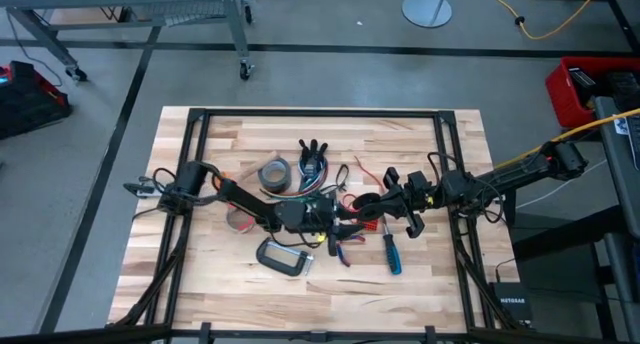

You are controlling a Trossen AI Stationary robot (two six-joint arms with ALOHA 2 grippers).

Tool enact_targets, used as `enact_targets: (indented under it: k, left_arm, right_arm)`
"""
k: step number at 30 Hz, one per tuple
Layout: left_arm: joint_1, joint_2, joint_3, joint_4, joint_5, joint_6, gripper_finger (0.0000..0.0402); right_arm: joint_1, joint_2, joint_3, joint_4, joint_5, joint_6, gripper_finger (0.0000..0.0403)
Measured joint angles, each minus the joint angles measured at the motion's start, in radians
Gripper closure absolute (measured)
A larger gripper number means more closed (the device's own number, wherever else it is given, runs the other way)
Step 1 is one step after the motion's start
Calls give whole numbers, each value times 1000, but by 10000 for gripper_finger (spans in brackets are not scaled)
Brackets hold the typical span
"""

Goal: Coil cords
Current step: Coil the red wire onto a black spool

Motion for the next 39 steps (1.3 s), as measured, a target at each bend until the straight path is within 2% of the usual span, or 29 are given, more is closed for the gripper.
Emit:
enact_targets:
  k: [5, 13, 19, 26, 34, 39]
  left_arm:
    - [5, 4, 29, -76, -2, 7, 252]
    - [4, 4, 29, -73, -2, -8, 341]
    - [-1, 4, 29, -71, -2, -1, 391]
    - [-1, 2, 29, -77, -23, -29, 399]
    - [-1, -76, 29, -368, -65, -81, 400]
    - [-1, -163, 29, -596, -77, -161, 400]
  right_arm:
    - [0, 0, 0, -2, -14, 0, 402]
    - [0, 0, 0, -2, -35, 0, 402]
    - [0, -2, 0, -5, -53, 0, 402]
    - [0, -70, 0, -145, -53, 0, 402]
    - [0, -241, 0, -441, -50, -1, 402]
    - [0, -309, 0, -648, 6, 24, 402]
